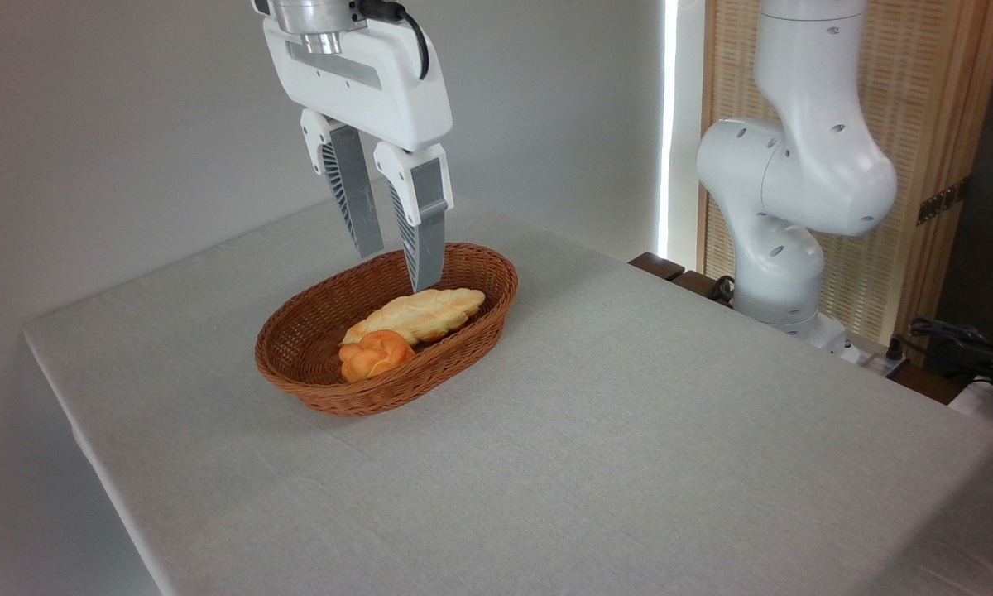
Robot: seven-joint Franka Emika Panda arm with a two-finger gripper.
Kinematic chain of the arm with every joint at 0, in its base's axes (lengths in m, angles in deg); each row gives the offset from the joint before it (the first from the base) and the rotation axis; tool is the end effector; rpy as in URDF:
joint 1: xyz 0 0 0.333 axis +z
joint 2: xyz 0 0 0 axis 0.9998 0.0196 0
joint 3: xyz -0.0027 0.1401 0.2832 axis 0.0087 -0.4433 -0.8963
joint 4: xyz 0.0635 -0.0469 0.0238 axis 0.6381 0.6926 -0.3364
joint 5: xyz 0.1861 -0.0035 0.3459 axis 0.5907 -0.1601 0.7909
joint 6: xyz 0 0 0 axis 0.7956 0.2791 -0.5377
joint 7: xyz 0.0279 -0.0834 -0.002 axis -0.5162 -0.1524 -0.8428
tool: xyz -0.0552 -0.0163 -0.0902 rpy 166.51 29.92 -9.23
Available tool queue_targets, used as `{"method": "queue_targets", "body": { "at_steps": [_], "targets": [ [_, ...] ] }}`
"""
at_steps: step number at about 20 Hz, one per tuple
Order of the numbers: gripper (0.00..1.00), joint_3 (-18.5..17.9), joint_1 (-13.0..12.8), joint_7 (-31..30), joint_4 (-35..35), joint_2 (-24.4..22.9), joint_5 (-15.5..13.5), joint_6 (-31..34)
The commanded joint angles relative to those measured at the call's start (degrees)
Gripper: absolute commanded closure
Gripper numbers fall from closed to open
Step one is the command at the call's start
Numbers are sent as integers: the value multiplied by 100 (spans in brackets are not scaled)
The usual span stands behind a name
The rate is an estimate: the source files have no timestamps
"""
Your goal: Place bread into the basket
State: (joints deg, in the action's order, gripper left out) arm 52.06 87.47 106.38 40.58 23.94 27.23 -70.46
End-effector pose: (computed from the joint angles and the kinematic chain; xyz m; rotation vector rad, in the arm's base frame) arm 0.5386 -0.0411 0.6350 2.8913 -1.1979 0.0131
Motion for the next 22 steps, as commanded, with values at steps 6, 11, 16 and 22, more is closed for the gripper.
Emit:
{"method": "queue_targets", "body": {
  "at_steps": [6, 11, 16, 22],
  "targets": [
    [0, -658, -483, 201, -106, 54, 82, 86],
    [0, -317, -370, 131, -106, 194, 73, 77],
    [0, -210, -246, 122, -106, 221, 64, 86],
    [0, -201, -237, 149, -106, 221, 55, 86]
  ]
}}
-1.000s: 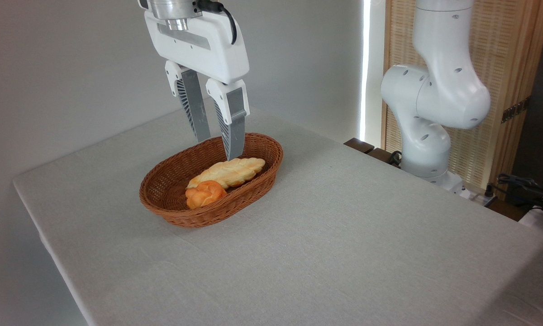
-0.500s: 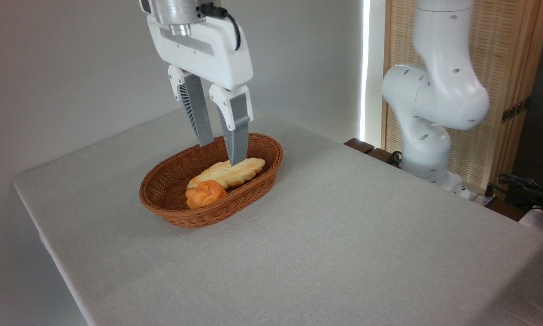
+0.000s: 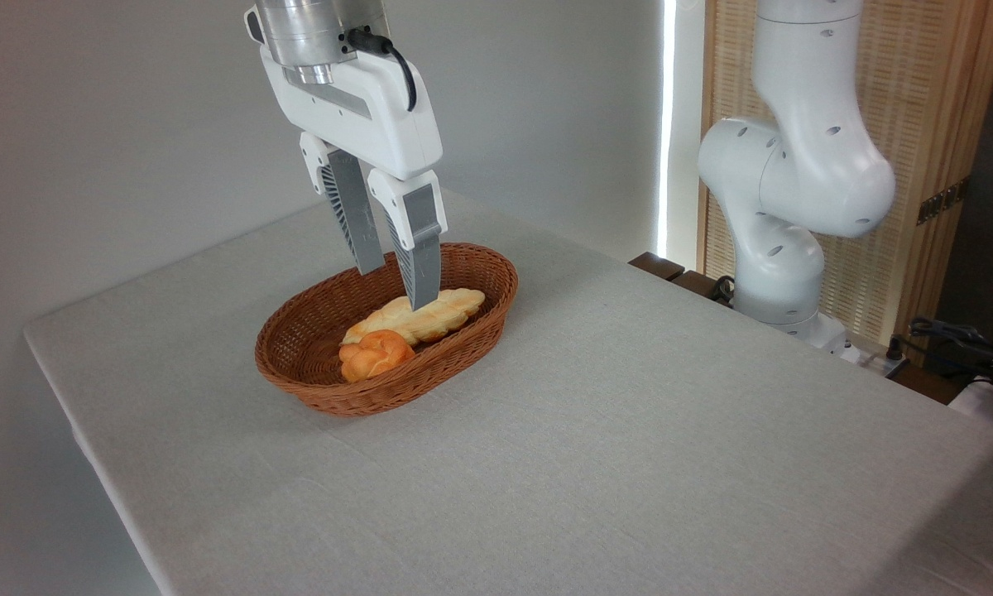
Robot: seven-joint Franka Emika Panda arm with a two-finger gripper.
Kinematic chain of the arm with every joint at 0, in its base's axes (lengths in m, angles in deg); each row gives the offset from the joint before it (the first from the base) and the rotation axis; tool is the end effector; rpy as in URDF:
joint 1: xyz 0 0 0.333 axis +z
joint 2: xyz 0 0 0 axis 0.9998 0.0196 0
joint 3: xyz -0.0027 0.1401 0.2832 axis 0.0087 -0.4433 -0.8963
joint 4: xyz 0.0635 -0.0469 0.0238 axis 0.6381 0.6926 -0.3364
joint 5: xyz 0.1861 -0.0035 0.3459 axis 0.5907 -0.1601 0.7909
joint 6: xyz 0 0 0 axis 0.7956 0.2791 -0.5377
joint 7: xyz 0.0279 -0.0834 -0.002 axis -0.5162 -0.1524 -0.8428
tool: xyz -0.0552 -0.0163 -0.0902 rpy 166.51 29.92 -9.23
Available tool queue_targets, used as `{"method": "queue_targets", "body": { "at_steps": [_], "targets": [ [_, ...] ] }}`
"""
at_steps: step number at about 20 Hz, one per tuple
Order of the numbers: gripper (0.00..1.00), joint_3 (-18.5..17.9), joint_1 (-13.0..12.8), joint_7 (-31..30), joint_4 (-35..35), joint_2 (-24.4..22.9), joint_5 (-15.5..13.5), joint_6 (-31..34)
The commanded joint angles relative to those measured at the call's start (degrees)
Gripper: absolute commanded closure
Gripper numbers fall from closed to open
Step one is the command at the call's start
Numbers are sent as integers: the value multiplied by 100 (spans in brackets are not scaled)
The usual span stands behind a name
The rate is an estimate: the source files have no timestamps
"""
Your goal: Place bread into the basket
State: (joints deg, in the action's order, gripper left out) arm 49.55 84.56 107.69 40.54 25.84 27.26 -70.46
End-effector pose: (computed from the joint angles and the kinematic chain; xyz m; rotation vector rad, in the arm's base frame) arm 0.5480 -0.0450 0.6173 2.8623 -1.2359 -0.0339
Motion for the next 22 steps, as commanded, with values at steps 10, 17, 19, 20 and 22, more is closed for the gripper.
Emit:
{"method": "queue_targets", "body": {
  "at_steps": [10, 17, 19, 20, 22],
  "targets": [
    [0, 23, 54, -34, -94, 22, 8, -213],
    [0, -12, 54, -325, -94, 22, -246, -231],
    [0, -12, 54, -377, -94, 22, -273, -240],
    [0, -12, 54, -386, -94, 22, -273, -240],
    [0, -12, 54, -378, -94, 22, -273, -240]
  ]
}}
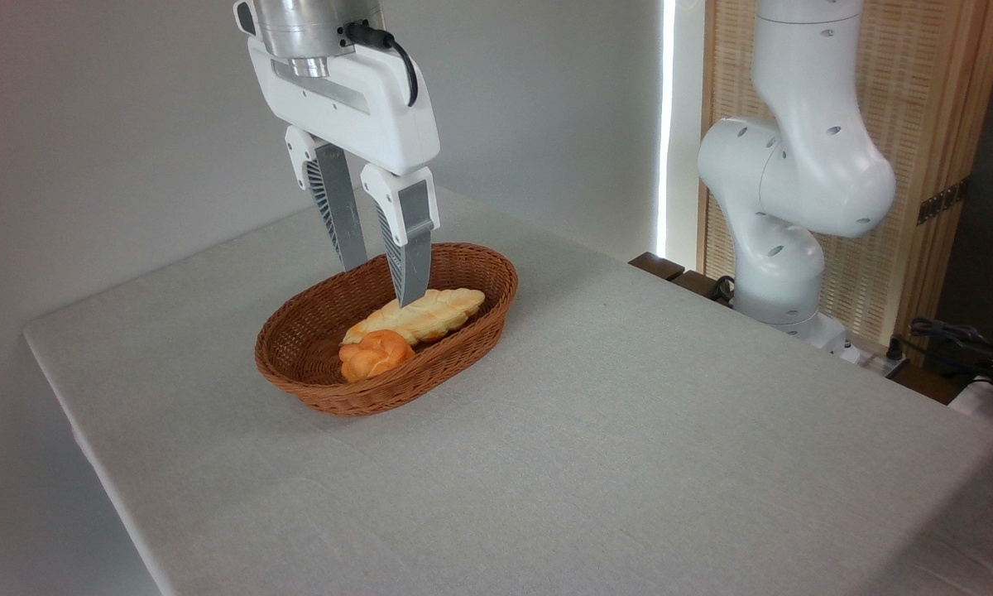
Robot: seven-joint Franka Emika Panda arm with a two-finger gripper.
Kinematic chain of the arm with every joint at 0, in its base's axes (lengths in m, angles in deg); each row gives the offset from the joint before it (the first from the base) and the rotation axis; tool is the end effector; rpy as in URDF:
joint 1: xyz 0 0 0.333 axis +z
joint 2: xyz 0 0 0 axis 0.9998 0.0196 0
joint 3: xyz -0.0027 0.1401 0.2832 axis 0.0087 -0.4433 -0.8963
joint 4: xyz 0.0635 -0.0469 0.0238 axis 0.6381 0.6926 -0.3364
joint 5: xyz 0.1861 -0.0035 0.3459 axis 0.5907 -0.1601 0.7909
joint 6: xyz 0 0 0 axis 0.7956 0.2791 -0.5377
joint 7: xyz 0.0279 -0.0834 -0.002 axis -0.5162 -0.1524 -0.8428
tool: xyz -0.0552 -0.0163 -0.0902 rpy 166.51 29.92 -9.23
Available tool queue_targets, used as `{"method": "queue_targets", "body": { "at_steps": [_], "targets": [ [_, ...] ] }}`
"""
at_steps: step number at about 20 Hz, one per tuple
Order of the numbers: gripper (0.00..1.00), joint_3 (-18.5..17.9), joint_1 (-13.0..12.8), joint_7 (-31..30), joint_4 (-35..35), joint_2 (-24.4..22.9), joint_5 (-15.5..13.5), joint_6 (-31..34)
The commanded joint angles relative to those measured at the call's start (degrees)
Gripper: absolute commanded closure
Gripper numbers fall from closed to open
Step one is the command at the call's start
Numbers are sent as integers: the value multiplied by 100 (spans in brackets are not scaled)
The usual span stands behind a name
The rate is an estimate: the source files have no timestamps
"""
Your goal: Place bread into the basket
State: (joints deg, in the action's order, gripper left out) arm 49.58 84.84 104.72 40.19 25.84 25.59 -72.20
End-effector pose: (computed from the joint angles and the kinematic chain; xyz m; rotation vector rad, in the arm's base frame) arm 0.5515 -0.0459 0.6229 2.8811 -1.1481 0.0329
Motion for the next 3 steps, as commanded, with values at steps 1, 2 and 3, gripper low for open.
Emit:
{"method": "queue_targets", "body": {
  "at_steps": [1, 2, 3],
  "targets": [
    [0, -15, 25, -72, -41, 22, -80, -65],
    [0, -15, 25, -54, -41, 22, -62, -65],
    [0, -15, 25, -54, -41, 22, -53, -65]
  ]
}}
